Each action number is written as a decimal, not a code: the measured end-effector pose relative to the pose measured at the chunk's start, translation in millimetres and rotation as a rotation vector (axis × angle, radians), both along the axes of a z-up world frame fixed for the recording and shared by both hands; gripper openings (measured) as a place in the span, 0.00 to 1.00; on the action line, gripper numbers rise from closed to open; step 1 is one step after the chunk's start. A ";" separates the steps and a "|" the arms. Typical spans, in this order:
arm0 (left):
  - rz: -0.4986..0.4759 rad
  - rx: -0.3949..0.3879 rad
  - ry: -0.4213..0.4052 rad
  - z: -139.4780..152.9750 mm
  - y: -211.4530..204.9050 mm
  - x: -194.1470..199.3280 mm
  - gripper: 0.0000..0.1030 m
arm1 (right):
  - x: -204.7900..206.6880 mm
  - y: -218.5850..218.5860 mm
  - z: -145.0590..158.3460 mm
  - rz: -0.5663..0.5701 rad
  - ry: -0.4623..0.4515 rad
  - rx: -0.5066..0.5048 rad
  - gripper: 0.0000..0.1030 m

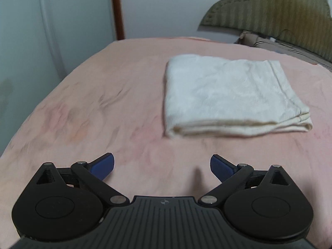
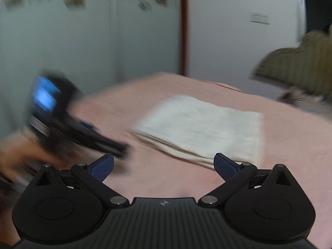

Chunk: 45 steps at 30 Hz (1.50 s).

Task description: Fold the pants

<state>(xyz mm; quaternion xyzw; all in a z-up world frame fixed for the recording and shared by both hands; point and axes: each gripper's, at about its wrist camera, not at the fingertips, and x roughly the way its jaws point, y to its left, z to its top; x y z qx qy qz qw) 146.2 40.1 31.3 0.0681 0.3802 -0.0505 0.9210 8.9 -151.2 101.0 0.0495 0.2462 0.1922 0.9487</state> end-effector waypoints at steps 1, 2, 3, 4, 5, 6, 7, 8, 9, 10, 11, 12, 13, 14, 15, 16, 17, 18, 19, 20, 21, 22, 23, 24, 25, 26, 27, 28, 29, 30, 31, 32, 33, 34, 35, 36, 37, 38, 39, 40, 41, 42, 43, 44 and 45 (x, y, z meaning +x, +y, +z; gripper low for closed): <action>0.010 -0.012 0.000 -0.4 4.1 -5.5 0.98 | -7.3 -11.5 8.9 0.088 -0.008 0.203 1.00; 0.015 -0.032 0.002 -2.2 6.9 -7.9 0.99 | -10.6 -24.4 11.8 0.162 -0.014 0.413 1.00; 0.018 -0.050 0.008 -5.1 9.0 -10.7 0.99 | -9.4 -35.2 10.0 0.209 -0.018 0.585 1.00; 0.024 -0.065 0.018 -7.7 9.7 -10.8 0.99 | -5.7 -42.0 6.8 0.221 -0.020 0.682 1.00; 0.033 -0.075 0.030 -10.7 9.2 -10.5 0.99 | -1.3 -44.8 2.9 0.184 -0.021 0.687 1.00; 0.038 -0.082 0.034 -13.4 7.9 -10.6 0.98 | 4.4 -44.2 -2.0 0.077 -0.011 0.605 1.00; 0.040 -0.083 0.028 -16.2 5.3 -12.0 0.98 | 10.7 -40.7 -8.2 -0.052 0.011 0.485 1.00; 0.042 -0.076 0.018 -19.2 1.0 -13.5 0.98 | 19.2 -35.3 -17.2 -0.180 0.042 0.346 1.00; 0.039 -0.059 0.008 -21.5 -3.8 -15.9 0.98 | 29.4 -29.9 -29.9 -0.279 0.070 0.216 1.00; 0.032 -0.038 0.000 -24.0 -8.7 -17.0 0.99 | 38.5 -27.0 -44.1 -0.325 0.090 0.133 1.00; 0.020 -0.012 -0.005 -27.3 -14.7 -17.7 0.98 | 46.2 -26.2 -57.6 -0.335 0.112 0.090 1.00; 0.007 0.012 -0.009 -30.5 -20.2 -17.7 0.98 | 52.2 -26.8 -69.2 -0.339 0.138 0.076 1.00; -0.006 0.035 -0.015 -33.4 -25.1 -18.2 0.99 | 56.8 -28.7 -79.1 -0.348 0.159 0.080 1.00; -0.019 0.058 -0.027 -35.9 -29.6 -19.3 0.99 | 59.7 -30.0 -86.0 -0.361 0.169 0.083 1.00; -0.030 0.077 -0.046 -37.0 -33.2 -20.9 0.99 | 61.9 -30.7 -91.7 -0.376 0.172 0.072 1.00; -0.036 0.093 -0.066 -37.6 -36.7 -22.6 0.99 | 61.6 -31.6 -97.5 -0.386 0.173 0.048 1.00; -0.043 0.104 -0.078 -38.1 -39.6 -23.4 0.99 | 63.2 -31.5 -102.0 -0.396 0.176 0.022 1.00; -0.049 0.109 -0.083 -38.8 -41.5 -23.3 1.00 | 64.0 -29.9 -106.6 -0.404 0.176 -0.007 1.00; -0.050 0.111 -0.084 -39.8 -42.7 -22.3 1.00 | 65.0 -29.3 -109.2 -0.408 0.175 -0.029 1.00; -0.045 0.108 -0.083 -41.0 -43.1 -21.3 1.00 | 64.1 -28.2 -111.6 -0.410 0.174 -0.048 1.00; -0.037 0.098 -0.083 -41.6 -42.4 -20.3 1.00 | 62.4 -28.7 -114.9 -0.411 0.177 -0.054 1.00; -0.027 0.085 -0.084 -41.9 -41.7 -19.9 1.00 | 58.4 -31.7 -116.8 -0.412 0.185 -0.050 1.00; -0.018 0.073 -0.083 -42.7 -40.7 -19.4 1.00 | 59.7 -33.5 -119.7 -0.414 0.191 -0.044 1.00; -0.011 0.060 -0.085 -43.4 -39.4 -19.0 1.00 | 59.1 -34.5 -121.2 -0.415 0.192 -0.041 1.00; -0.005 0.050 -0.087 -44.2 -38.5 -19.4 1.00 | 59.2 -34.2 -122.2 -0.417 0.191 -0.040 1.00; 0.000 0.041 -0.090 -45.0 -37.7 -20.0 1.00 | 58.5 -34.1 -122.8 -0.419 0.190 -0.040 1.00; 0.002 0.034 -0.094 -45.7 -36.8 -20.2 1.00 | 58.1 -33.8 -123.1 -0.422 0.189 -0.041 1.00; 0.004 0.030 -0.096 -46.0 -36.3 -20.3 1.00 | 58.1 -33.2 -123.5 -0.424 0.190 -0.043 1.00; 0.004 0.028 -0.097 -46.2 -36.4 -20.5 1.00 | 58.3 -32.1 -124.2 -0.425 0.193 -0.048 1.00; 0.005 0.028 -0.100 -46.4 -36.6 -20.8 1.00 | 58.4 -31.0 -125.1 -0.425 0.196 -0.056 1.00; 0.004 0.029 -0.102 -46.7 -36.8 -21.1 1.00 | 59.3 -28.0 -125.3 -0.427 0.194 -0.066 1.00; 0.004 0.030 -0.105 -46.8 -37.1 -21.4 1.00 | 59.0 -26.2 -125.1 -0.428 0.194 -0.075 1.00; 0.004 0.031 -0.106 -47.1 -37.1 -21.4 1.00 | 59.0 -25.2 -125.5 -0.428 0.195 -0.082 1.00; 0.004 0.030 -0.107 -47.3 -37.1 -21.6 1.00 | 59.1 -24.2 -125.8 -0.428 0.195 -0.088 1.00; 0.005 0.028 -0.107 -47.4 -36.9 -21.6 1.00 | 58.8 -24.0 -126.0 -0.429 0.194 -0.090 1.00; 0.006 0.023 -0.104 -47.7 -36.2 -21.7 1.00 | 58.6 -24.1 -126.0 -0.429 0.194 -0.088 1.00; 0.006 0.017 -0.102 -47.8 -35.4 -21.3 1.00 | 58.6 -24.5 -126.1 -0.429 0.194 -0.087 1.00; 0.007 0.012 -0.100 -47.9 -34.6 -20.9 1.00 | 58.8 -24.0 -126.5 -0.429 0.195 -0.086 1.00; 0.008 0.006 -0.097 -48.0 -33.8 -20.8 1.00 | 58.5 -24.0 -126.6 -0.429 0.194 -0.084 1.00; 0.008 0.003 -0.096 -48.0 -33.3 -20.6 1.00 | 58.5 -23.8 -126.5 -0.430 0.195 -0.083 1.00; 0.009 0.001 -0.095 -48.1 -33.1 -20.6 1.00 | 58.7 -23.7 -126.5 -0.430 0.196 -0.083 1.00; 0.009 -0.002 -0.094 -48.3 -32.7 -20.6 1.00 | 58.8 -23.4 -126.6 -0.430 0.197 -0.085 1.00; 0.010 -0.004 -0.093 -48.5 -32.5 -20.6 1.00 | 59.1 -22.7 -126.5 -0.431 0.197 -0.088 1.00; 0.010 -0.007 -0.092 -48.6 -31.8 -20.3 1.00 | 59.2 -22.2 -126.5 -0.431 0.197 -0.090 1.00; 0.010 -0.013 -0.090 -48.8 -30.9 -19.7 1.00 | 59.2 -22.0 -126.4 -0.431 0.197 -0.092 1.00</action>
